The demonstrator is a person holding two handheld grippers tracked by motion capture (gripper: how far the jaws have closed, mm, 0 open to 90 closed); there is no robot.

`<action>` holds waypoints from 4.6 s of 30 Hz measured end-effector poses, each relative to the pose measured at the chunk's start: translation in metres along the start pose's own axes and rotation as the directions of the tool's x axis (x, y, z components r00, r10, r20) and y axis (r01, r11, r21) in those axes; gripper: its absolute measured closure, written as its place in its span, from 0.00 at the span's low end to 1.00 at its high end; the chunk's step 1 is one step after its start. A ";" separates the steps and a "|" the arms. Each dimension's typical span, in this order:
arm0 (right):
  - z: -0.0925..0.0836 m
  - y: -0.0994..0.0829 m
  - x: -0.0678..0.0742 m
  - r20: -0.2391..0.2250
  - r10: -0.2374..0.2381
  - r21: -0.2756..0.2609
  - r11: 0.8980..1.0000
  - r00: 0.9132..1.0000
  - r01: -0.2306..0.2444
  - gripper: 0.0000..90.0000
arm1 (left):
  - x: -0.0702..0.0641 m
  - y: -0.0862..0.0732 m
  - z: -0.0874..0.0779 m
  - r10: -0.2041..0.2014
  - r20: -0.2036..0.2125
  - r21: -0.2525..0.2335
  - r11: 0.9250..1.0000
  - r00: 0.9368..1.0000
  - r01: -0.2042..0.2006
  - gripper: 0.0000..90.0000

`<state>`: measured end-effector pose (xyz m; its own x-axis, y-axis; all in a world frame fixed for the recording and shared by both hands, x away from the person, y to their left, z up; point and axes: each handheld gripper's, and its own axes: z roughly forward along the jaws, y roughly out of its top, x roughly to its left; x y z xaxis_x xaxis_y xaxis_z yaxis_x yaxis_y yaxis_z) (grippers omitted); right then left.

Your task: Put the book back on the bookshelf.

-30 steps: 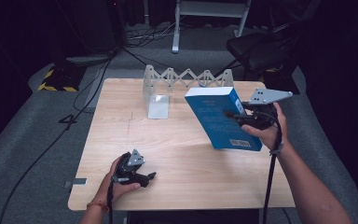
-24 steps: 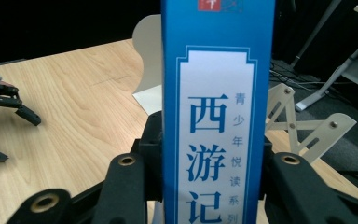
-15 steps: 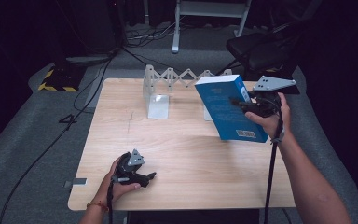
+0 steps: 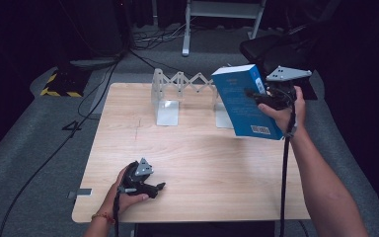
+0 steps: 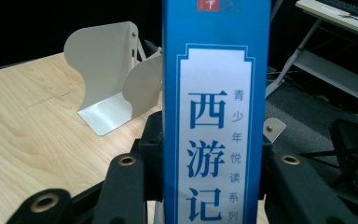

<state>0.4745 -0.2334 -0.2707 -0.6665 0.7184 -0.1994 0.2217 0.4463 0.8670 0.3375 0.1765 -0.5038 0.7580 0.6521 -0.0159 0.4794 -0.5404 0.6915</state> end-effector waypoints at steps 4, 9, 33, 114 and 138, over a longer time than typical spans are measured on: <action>0.009 0.005 -0.005 0.014 0.019 -0.007 1.000 1.000 -0.019 0.69 | 0.000 0.000 0.000 -0.001 0.003 0.000 1.000 1.000 0.001 0.20; 0.019 0.010 -0.012 0.039 0.039 -0.012 0.999 0.999 -0.038 0.69 | 0.000 0.000 0.000 -0.001 0.003 0.000 1.000 1.000 0.001 0.20; 0.080 0.029 -0.028 0.170 0.133 -0.043 0.991 0.977 -0.127 0.69 | -0.001 -0.001 0.000 0.025 0.022 -0.001 1.000 0.999 -0.025 0.20; -0.004 -0.095 -0.002 0.082 0.167 0.003 0.986 0.983 -0.168 0.51 | -0.003 0.001 0.002 0.027 0.033 -0.002 1.000 0.999 -0.027 0.18; 0.041 0.001 -0.041 -0.166 0.049 0.501 0.864 0.985 0.042 0.49 | -0.002 0.001 0.002 0.034 0.040 -0.001 0.999 0.999 -0.034 0.18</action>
<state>0.5308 -0.2407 -0.2804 -0.7636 0.6409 -0.0786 0.5206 0.6832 0.5120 0.3374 0.1736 -0.5043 0.7910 0.6114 -0.0212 0.4529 -0.5619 0.6921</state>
